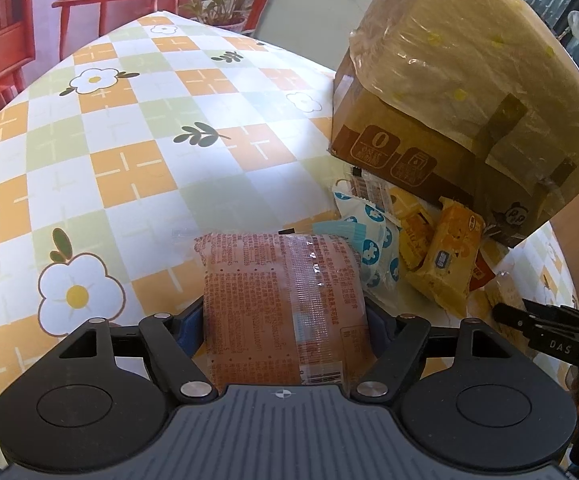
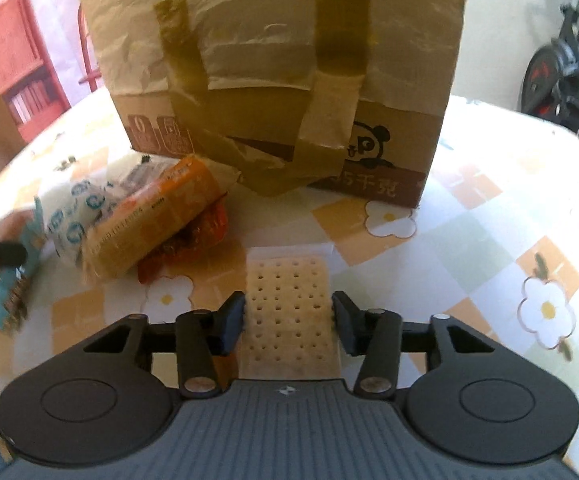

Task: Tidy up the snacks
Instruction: 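Grasp the square cracker package with the right tool while the left tool holds the bread, then carry both packages over the box and open both tools to drop them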

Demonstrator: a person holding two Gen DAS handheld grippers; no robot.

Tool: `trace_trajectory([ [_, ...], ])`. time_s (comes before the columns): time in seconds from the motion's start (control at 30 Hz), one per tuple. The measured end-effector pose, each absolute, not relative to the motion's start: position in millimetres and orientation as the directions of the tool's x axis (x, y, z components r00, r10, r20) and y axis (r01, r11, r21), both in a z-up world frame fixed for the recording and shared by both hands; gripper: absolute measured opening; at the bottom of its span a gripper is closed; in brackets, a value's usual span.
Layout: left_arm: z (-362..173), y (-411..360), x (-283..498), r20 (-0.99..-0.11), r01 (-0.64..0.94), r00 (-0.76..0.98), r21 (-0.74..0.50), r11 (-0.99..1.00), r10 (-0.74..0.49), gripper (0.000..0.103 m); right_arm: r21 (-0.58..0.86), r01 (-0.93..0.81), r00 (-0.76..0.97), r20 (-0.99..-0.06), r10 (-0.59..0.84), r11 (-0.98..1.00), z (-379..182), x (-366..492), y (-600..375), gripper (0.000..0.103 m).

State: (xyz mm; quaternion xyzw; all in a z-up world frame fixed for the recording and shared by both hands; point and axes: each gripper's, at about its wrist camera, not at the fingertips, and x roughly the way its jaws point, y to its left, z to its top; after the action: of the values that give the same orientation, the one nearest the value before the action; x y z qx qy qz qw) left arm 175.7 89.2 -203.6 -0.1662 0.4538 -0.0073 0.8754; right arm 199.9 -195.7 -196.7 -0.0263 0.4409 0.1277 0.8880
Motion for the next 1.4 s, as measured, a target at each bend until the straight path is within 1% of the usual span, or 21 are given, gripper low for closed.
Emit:
trace_trajectory([
  [0.2, -201.2, 86.2, 176.1, -0.798, -0.122, 0.577, -0.295, 0.948, -0.174, 0.078, 0.094, -0.153, 0.603, -0.78, 0.168, 0.984, -196.5, 194.1, -203.1, 0.049],
  [0.53, -185.6, 87.6, 170.9, -0.76, -0.108, 0.628, -0.301, 0.948, -0.17, 0.078, 0.097, -0.078, 0.659, -0.741, 0.125, 0.992, -181.2, 178.9, -217.7, 0.049],
  [0.87, -161.8, 82.8, 170.3, -0.724, -0.076, 0.673, -0.273, 0.959, -0.153, 0.078, 0.117, -0.075, 0.722, -0.679, 0.135, 0.99, -155.9, 172.6, -218.8, 0.049],
  [1.17, -135.6, 79.1, 172.3, -0.676, -0.056, 0.722, -0.265, 0.963, -0.144, 0.078, 0.137, -0.099, 0.766, -0.621, 0.163, 0.986, -130.4, 170.0, -217.9, 0.049],
  [1.4, -108.8, 76.9, 177.2, -0.624, -0.041, 0.77, -0.259, 0.965, -0.135, 0.078, 0.144, -0.124, 0.804, -0.565, 0.185, 0.982, -107.2, 170.1, -222.1, 0.049],
])
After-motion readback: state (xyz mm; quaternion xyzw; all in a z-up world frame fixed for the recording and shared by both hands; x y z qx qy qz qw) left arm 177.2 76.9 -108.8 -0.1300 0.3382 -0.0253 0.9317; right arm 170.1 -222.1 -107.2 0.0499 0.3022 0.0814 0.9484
